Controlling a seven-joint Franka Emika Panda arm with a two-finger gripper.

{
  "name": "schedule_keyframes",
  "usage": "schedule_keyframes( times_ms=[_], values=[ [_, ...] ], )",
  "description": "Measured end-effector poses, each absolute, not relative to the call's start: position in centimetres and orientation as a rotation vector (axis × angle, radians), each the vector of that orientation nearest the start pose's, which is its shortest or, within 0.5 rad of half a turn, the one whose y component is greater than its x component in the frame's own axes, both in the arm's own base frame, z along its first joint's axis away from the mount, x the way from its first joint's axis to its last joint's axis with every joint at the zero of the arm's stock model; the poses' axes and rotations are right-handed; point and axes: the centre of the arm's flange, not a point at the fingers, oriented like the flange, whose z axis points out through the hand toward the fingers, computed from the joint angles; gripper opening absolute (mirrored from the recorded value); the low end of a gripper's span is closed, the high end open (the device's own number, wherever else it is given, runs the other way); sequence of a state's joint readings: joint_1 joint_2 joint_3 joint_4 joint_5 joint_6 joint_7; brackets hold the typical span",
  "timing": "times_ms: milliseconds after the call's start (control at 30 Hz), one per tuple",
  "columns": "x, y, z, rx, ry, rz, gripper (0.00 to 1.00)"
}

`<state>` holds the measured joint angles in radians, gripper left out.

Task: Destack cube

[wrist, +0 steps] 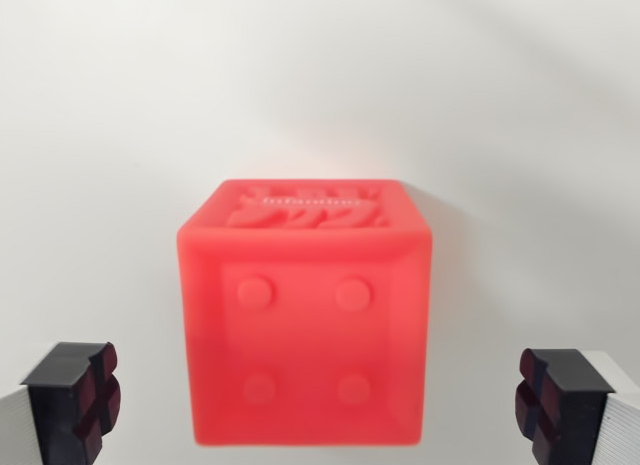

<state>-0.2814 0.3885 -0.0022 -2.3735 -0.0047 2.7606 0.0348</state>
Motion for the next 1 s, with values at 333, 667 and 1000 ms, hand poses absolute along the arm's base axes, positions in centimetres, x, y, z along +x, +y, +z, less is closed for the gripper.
schedule_keyframes(
  times_ms=[333,667,1000],
  values=[
    [48.3,-14.1,19.6,-3.106,0.492,0.0,1.0],
    [48.3,-14.1,24.0,-3.106,0.492,-0.003,1.0],
    [48.2,-14.0,27.9,-3.106,0.493,-0.003,1.0]
  ],
)
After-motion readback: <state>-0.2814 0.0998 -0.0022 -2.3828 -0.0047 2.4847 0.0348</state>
